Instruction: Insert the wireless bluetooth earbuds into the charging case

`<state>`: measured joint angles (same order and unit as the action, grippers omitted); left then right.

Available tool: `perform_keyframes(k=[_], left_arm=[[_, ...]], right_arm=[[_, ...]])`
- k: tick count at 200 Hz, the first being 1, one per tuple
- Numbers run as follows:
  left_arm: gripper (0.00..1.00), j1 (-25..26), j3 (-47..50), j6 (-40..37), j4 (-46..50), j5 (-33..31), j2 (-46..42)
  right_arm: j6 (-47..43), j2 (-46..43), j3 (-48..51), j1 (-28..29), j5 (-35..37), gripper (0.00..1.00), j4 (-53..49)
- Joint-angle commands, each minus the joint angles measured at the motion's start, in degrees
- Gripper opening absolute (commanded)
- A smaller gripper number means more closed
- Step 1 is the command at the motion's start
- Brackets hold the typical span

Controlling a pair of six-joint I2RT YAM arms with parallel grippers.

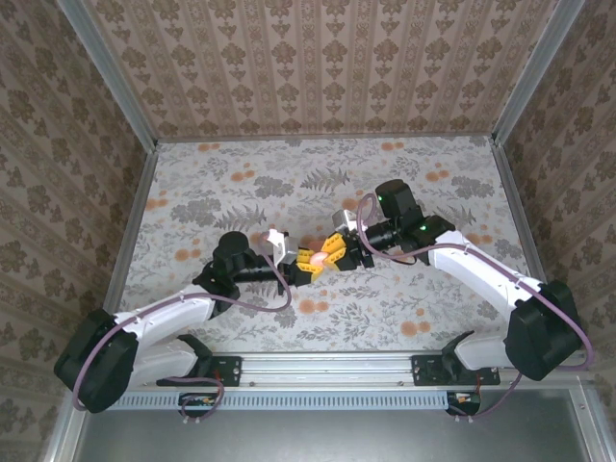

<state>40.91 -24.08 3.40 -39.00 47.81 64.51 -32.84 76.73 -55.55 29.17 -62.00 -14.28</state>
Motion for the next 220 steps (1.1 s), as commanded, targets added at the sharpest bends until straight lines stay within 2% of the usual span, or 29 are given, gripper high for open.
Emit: perform_keyframes(k=[1, 18, 34, 73, 111, 172, 189, 220], left_arm=[[0.17, 0.18, -0.90, 0.26, -1.36, -0.77, -1.58], [0.18, 0.23, -0.89, 0.14, -1.20, -1.11, -1.58], [0.25, 0.23, -0.89, 0.12, -1.11, -1.38, -1.63], [0.65, 0.25, -0.36, -2.35, 1.01, -2.26, -2.86], [0.86, 0.23, -0.12, -5.06, 6.30, -7.38, -4.82], [1.00, 0.12, -2.82, -1.95, 12.46, -22.80, -1.87], [1.00, -0.04, -4.85, -1.02, 15.23, -26.37, 0.04], [1.00, -0.36, -8.74, 0.61, 19.08, -29.20, 3.58]], right_arm=[[-2.22, 0.10, -1.41, 0.89, -2.79, 0.20, -2.30], [-2.40, -0.13, -1.54, 0.82, -2.19, 0.19, -2.45], [-2.76, -0.19, -1.65, 0.80, -1.66, 0.18, -3.07], [-5.13, -0.53, -2.90, 0.36, 0.18, 0.18, -7.36], [-7.45, 0.22, -4.74, -2.11, 1.06, 0.19, -14.08], [-8.21, 1.09, -5.36, -9.85, 7.84, 0.20, -24.21], [-7.76, 1.73, -5.11, -11.72, 9.29, 0.20, -25.01], [-5.45, 5.01, -5.30, -15.56, 14.32, 0.19, -25.46]])
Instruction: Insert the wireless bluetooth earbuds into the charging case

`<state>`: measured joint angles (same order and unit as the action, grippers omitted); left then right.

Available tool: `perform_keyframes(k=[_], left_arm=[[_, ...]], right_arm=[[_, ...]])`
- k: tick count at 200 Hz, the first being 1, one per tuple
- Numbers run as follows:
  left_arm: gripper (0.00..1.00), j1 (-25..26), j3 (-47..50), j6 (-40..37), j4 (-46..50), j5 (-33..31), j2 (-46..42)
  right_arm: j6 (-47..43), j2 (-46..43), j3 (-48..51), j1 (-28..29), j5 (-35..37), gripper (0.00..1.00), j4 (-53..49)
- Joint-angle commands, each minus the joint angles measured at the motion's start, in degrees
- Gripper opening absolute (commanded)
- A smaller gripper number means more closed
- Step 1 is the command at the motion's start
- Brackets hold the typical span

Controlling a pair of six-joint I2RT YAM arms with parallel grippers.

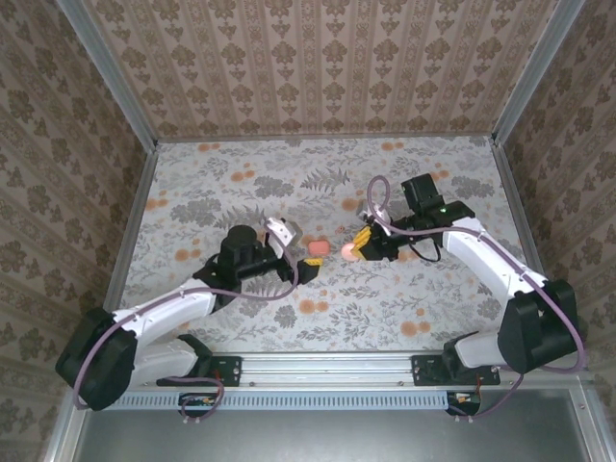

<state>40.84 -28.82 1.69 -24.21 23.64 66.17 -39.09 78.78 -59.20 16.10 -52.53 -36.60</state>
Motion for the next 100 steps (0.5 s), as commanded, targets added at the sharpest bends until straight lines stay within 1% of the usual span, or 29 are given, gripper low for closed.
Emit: perform_keyframes(k=[1, 32, 53, 100], left_arm=[[1.00, -0.31, -4.12, 2.29, 4.40, -5.06, 2.02], [1.00, -0.25, -8.19, 2.65, 9.86, -8.52, 5.05], [1.00, -0.28, -11.57, 3.07, 14.65, -8.39, 7.16], [1.00, -0.17, -16.29, 9.72, 21.02, -11.61, 12.03]], right_arm=[[0.83, 3.04, -1.68, -2.61, 5.01, 0.19, -3.22], [0.34, 8.14, -5.34, -5.99, 9.09, 0.19, -7.98], [0.07, 11.60, -8.54, -8.45, 10.52, 0.19, -11.66], [0.89, 19.08, -13.88, -12.15, 15.80, 0.19, -17.17]])
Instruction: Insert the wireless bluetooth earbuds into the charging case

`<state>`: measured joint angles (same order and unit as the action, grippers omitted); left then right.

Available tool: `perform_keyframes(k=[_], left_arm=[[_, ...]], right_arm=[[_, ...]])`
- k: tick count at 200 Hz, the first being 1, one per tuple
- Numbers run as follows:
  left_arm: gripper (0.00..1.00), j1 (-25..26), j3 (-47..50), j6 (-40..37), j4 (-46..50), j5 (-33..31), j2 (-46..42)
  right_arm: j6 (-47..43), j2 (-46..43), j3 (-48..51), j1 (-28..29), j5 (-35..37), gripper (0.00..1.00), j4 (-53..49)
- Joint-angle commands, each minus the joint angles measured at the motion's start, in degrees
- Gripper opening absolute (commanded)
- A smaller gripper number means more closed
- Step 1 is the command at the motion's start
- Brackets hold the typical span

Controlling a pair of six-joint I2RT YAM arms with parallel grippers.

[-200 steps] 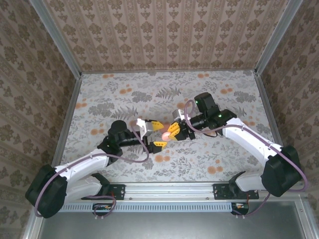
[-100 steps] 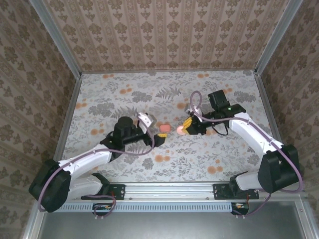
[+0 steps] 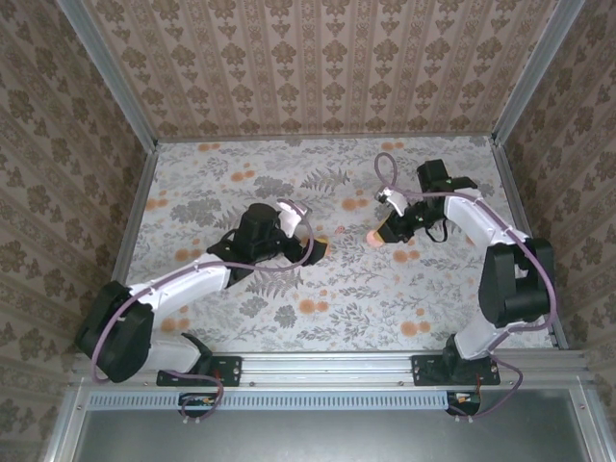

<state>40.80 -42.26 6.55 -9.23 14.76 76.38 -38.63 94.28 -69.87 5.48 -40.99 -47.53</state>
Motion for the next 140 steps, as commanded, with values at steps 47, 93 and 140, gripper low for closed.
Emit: perform_keyframes(k=[47, 93, 140], left_arm=[[1.00, -0.14, -7.44, 10.41, 14.21, -11.09, 4.71], [1.00, -0.01, -11.12, 12.10, 18.29, -11.71, 8.45], [1.00, 0.15, -13.13, 14.01, 18.87, -11.07, 11.87]], right_arm=[[2.84, 9.13, -5.44, -4.45, 7.94, 0.18, -6.58], [2.68, 15.04, -9.68, -6.48, 8.94, 0.18, -11.29], [2.76, 17.86, -11.28, -6.79, 11.96, 0.17, -12.69]])
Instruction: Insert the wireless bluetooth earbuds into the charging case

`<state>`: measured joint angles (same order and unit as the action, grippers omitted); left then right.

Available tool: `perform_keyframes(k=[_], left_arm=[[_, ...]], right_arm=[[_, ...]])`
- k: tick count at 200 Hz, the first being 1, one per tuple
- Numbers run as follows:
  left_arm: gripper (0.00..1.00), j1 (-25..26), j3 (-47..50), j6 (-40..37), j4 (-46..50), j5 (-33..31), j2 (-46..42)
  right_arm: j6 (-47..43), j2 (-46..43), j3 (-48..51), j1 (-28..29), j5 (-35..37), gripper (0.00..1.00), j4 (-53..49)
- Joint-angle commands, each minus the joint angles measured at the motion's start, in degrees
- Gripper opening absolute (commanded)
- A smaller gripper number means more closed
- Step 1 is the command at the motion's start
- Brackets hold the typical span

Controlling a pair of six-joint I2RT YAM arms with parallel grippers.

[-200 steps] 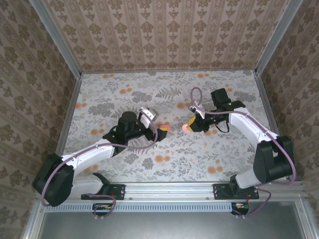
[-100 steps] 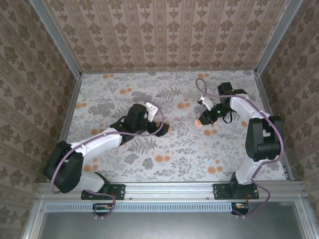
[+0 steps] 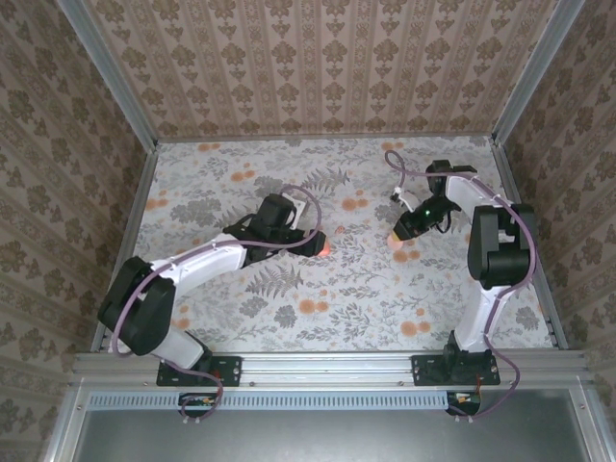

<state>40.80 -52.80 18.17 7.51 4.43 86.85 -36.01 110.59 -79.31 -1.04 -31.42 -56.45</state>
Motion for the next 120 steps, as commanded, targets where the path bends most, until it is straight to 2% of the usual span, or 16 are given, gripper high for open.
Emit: perform_keyframes(k=[1, 54, 120], left_arm=[[1.00, 0.16, -2.67, 2.43, 2.19, -0.73, 1.48], [1.00, 0.27, -4.81, 2.57, 3.94, -0.54, 4.13], [1.00, 0.63, -6.35, 3.22, 4.63, -0.16, 6.09]], right_arm=[[0.10, 1.60, -1.87, -0.28, 2.36, 0.17, -3.77], [2.08, 4.59, -3.65, -0.37, 5.29, 0.16, -4.14], [2.59, 6.74, -5.14, -0.46, 6.59, 0.22, -5.08]])
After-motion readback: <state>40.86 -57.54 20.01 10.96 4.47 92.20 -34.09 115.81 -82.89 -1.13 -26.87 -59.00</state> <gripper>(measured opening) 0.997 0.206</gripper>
